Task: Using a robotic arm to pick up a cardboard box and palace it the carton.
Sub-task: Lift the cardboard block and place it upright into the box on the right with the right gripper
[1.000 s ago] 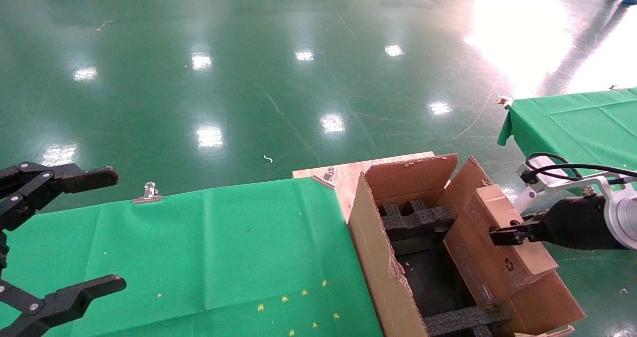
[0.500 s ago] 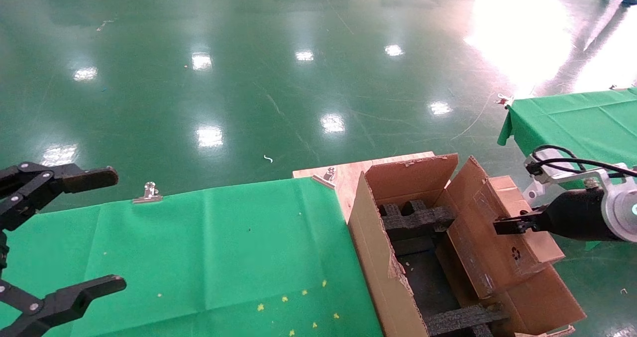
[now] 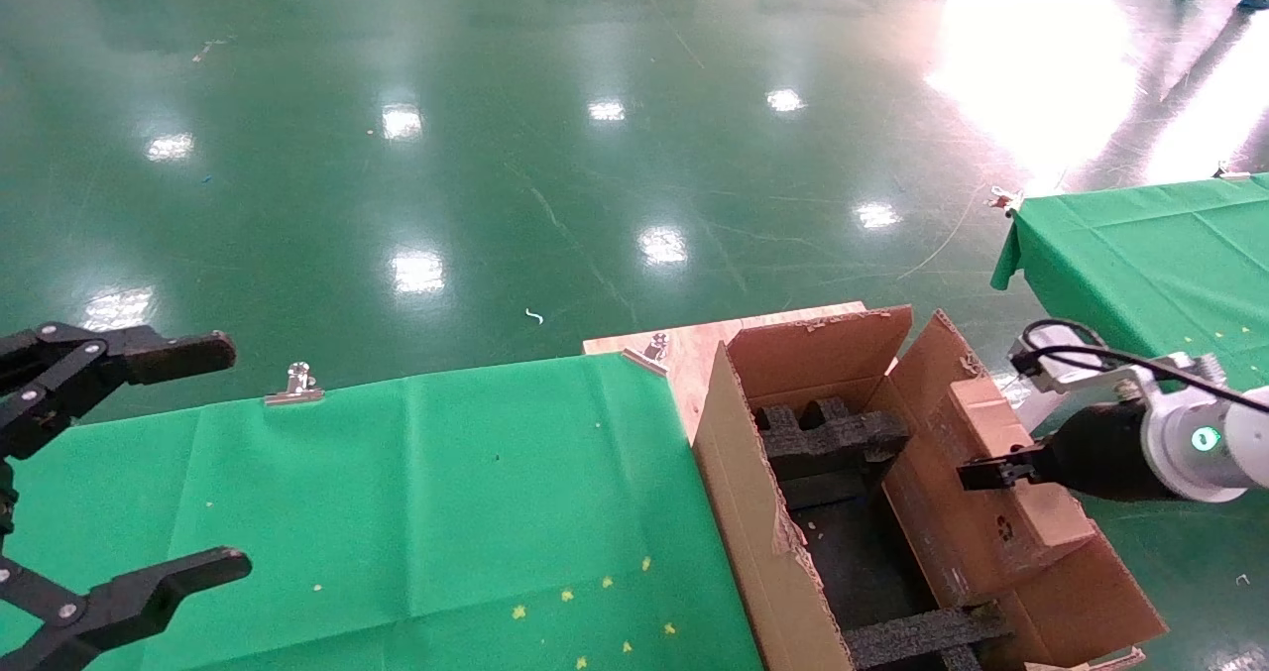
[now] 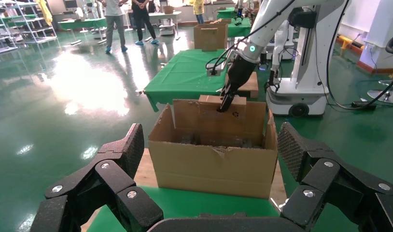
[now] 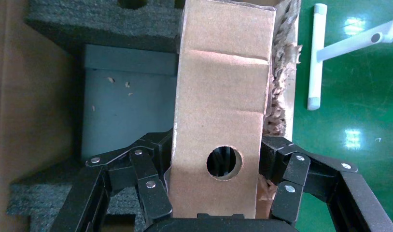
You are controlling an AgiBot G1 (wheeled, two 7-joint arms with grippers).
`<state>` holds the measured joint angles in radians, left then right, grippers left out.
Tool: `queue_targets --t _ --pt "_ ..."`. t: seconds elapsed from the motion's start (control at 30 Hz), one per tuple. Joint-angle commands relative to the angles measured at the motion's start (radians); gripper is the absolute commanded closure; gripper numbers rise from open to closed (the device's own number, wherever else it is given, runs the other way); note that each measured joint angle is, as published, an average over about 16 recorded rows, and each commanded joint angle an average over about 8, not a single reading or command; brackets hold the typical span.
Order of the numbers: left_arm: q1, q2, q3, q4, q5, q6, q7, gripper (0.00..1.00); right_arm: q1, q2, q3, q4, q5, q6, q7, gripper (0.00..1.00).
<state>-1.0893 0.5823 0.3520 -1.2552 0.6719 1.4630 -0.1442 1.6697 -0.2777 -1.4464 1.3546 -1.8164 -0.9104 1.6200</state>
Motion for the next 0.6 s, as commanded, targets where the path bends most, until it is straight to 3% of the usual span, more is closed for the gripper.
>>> queue_targets --t 0.03,0.6 --pt "0.000 0.000 0.000 0.000 0.000 0.000 0.000 0.00 -0.010 -0.009 -0.006 -0.001 -0.011 0.008 0.017 1.00" --pt "0.000 0.000 0.000 0.000 0.000 0.000 0.000 0.00 -0.110 -0.062 -0.047 0.000 -0.268 0.148 0.253 1.00"
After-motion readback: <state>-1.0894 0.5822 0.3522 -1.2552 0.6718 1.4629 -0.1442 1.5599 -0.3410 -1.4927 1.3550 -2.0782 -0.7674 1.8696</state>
